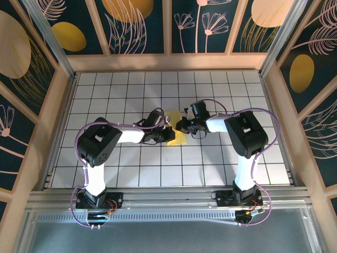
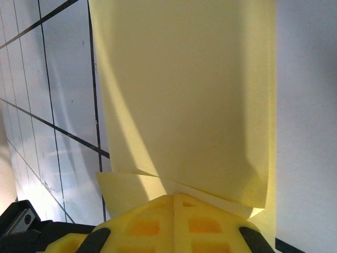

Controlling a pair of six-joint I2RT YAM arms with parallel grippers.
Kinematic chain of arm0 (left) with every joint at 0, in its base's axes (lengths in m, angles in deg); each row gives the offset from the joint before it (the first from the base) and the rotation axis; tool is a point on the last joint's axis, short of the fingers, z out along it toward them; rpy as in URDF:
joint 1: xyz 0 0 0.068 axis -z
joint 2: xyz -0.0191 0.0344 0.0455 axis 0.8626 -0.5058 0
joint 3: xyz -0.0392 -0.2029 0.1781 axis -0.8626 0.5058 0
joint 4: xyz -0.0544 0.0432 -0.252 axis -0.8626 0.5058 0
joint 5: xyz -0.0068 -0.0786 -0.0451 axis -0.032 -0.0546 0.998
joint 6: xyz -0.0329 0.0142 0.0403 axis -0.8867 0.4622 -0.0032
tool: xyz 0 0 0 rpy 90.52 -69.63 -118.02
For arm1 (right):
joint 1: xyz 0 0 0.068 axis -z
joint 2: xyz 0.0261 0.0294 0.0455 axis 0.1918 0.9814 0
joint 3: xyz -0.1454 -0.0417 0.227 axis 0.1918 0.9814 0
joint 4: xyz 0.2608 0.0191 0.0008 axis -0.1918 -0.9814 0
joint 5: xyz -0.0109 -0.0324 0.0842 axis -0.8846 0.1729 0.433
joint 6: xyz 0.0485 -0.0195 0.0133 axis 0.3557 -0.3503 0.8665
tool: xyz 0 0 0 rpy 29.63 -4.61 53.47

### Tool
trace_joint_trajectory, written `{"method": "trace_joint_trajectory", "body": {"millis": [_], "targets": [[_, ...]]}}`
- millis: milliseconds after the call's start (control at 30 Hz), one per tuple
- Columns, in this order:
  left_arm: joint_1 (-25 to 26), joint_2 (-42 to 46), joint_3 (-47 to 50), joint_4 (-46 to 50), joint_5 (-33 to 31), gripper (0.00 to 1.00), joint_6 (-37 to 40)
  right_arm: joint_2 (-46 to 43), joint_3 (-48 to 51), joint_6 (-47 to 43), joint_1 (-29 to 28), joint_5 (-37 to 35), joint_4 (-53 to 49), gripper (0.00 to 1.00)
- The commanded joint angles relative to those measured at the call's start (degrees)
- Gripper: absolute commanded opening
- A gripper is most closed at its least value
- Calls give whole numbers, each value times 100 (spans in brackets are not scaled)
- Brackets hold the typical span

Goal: Fold a paper plane with a square sheet of paper (fold left side to right side)

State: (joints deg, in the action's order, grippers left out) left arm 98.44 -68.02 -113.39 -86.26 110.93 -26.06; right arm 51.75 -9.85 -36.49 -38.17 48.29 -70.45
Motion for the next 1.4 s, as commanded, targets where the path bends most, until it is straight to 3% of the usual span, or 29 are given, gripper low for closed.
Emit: {"method": "trace_joint_trajectory", "body": {"millis": [0, 400, 1367], "targets": [[-28, 139, 253, 808, -25, 6, 457, 424, 93, -155, -49, -487, -602, 0], [-29, 424, 510, 965, -146, 11, 993, 442, 68, -177, -50, -504, -658, 0], [92, 905, 1093, 1347, -560, 11, 1376, 461, 12, -216, -49, -513, -771, 0]]}}
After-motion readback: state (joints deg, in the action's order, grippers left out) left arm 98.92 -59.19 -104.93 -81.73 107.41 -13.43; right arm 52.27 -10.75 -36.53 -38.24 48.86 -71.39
